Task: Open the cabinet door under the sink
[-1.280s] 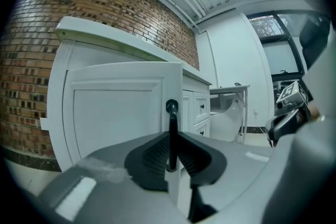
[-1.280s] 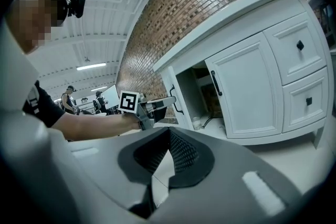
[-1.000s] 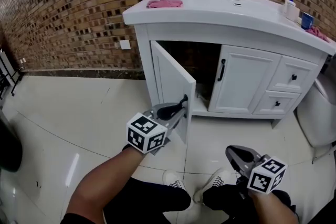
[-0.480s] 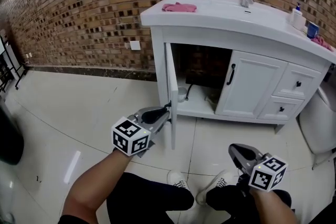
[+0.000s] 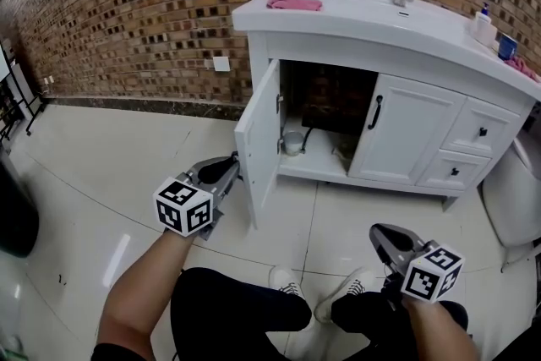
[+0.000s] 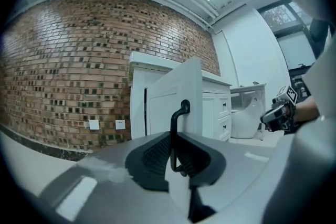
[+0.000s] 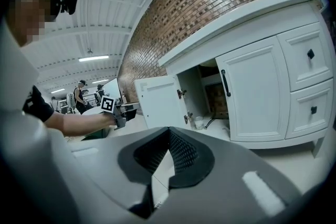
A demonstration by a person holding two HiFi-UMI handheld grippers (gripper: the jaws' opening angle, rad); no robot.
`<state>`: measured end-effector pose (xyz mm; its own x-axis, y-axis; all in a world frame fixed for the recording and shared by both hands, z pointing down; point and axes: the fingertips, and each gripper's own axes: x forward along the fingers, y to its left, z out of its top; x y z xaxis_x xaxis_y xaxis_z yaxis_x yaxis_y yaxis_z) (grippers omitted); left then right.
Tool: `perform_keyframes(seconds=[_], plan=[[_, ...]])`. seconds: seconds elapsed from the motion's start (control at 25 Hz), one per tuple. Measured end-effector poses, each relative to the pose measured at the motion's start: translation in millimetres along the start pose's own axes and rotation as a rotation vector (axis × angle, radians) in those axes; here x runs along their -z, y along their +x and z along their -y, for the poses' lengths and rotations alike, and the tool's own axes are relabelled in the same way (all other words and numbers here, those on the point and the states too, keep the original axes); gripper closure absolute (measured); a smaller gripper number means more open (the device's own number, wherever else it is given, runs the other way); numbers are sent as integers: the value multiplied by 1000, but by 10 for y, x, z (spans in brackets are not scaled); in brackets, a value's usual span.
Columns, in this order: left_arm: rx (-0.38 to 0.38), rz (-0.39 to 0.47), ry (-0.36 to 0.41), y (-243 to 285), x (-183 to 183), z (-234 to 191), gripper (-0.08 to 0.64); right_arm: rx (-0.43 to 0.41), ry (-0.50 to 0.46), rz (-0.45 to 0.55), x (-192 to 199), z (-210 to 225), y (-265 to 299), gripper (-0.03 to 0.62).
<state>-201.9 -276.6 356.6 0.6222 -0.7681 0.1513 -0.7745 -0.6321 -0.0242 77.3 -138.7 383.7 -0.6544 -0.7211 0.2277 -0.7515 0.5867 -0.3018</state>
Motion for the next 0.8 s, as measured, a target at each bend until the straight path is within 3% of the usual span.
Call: perform_keyframes(seconds=[0.52,0.8], plan=[[-62,-5,24,-99,-12,-118,520,12,8,19,-41,50,-83,588],[-80,78,-8,-276,-169,-13,529,9,29,43,-73,62,-140,588]])
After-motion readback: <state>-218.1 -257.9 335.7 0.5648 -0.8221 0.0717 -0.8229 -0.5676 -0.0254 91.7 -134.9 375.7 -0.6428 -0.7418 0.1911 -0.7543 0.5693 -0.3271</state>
